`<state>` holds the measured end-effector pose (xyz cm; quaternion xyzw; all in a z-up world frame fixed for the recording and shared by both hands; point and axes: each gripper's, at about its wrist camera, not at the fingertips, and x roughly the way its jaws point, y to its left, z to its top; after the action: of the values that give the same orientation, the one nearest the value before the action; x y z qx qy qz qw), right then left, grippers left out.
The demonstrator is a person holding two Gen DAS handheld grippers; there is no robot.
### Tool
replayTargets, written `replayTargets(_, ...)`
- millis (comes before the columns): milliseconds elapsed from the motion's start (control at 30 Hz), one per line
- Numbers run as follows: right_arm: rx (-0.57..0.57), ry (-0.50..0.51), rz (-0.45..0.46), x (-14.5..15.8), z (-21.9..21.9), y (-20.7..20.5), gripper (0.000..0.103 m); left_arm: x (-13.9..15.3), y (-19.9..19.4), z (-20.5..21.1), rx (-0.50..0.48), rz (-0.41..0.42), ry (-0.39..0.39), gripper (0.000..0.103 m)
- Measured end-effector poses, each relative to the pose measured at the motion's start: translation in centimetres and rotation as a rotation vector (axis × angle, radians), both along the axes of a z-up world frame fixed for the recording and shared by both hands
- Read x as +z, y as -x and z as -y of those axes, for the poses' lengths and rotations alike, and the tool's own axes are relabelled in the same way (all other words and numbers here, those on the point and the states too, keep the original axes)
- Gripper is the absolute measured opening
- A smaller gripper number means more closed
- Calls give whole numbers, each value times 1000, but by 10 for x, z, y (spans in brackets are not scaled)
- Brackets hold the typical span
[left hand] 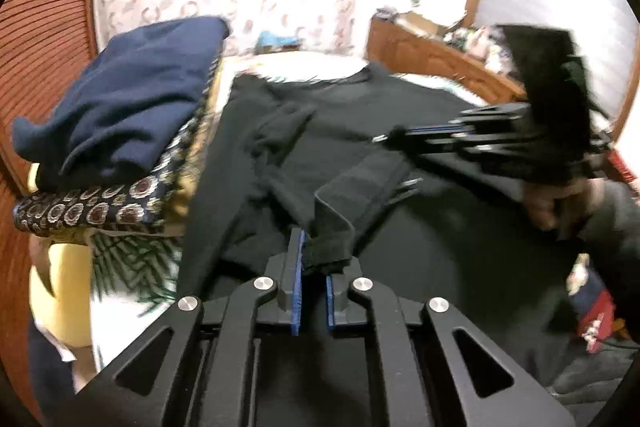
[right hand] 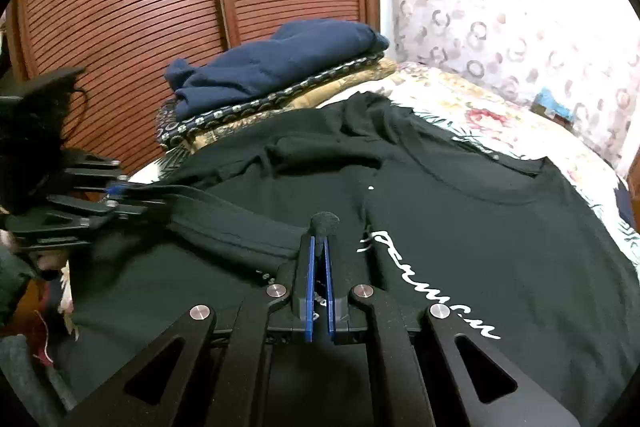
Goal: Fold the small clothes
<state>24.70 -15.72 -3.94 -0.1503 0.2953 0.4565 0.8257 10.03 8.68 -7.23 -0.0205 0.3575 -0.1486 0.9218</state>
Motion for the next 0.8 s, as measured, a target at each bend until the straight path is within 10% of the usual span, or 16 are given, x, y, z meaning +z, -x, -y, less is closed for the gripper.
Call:
replayTargets(300, -14, -23, 22, 9, 29, 14, 4, 5, 23, 33, -29, -15, -70, 14)
replayTargets(467, -29, 23, 2, 3, 41, 26, 6, 2, 23, 25, 7, -7, -94, 45)
replayTargets(800, -93, -51, -4, 16, 27, 25, 35, 24, 26, 7, 48, 80, -45, 72)
